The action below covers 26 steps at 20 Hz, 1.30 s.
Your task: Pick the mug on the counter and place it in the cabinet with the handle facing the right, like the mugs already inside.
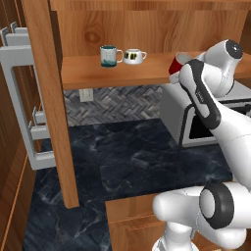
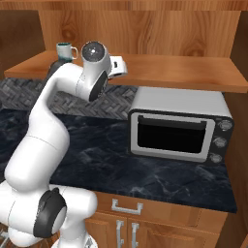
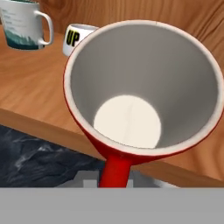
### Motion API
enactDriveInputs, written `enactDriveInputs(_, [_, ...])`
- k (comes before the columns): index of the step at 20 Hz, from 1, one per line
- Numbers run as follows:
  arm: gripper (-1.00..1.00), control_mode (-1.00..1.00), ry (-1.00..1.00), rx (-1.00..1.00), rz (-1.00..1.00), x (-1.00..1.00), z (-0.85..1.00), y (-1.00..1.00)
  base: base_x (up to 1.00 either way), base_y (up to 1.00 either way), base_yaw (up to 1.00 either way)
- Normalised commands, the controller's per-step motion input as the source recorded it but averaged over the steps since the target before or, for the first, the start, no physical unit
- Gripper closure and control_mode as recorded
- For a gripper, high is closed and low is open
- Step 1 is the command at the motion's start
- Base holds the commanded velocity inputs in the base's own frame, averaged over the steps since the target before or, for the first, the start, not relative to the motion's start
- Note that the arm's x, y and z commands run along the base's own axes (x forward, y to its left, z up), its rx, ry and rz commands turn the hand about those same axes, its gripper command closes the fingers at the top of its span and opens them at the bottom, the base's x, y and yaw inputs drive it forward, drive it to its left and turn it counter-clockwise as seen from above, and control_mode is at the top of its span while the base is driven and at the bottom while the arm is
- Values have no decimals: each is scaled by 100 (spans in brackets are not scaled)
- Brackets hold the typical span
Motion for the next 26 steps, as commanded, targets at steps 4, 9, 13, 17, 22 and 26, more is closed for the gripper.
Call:
enactDriveInputs(4, [100,-100,0,-3,1,19,0,-5,0,0,0])
enactDriveInputs(9, [100,-100,0,-1,2,22,-8,-4,0,0,0])
enactDriveInputs(13, [100,-100,1,0,4,26,-17,-5,0,0,0])
enactDriveInputs(17, [100,-100,0,0,8,20,-12,-3,0,0,0])
enactDriveInputs(22, [100,-100,1,-1,10,18,-10,-1,0,0,0])
enactDriveInputs(26, [100,-100,3,-3,10,14,-12,0,0,0,0])
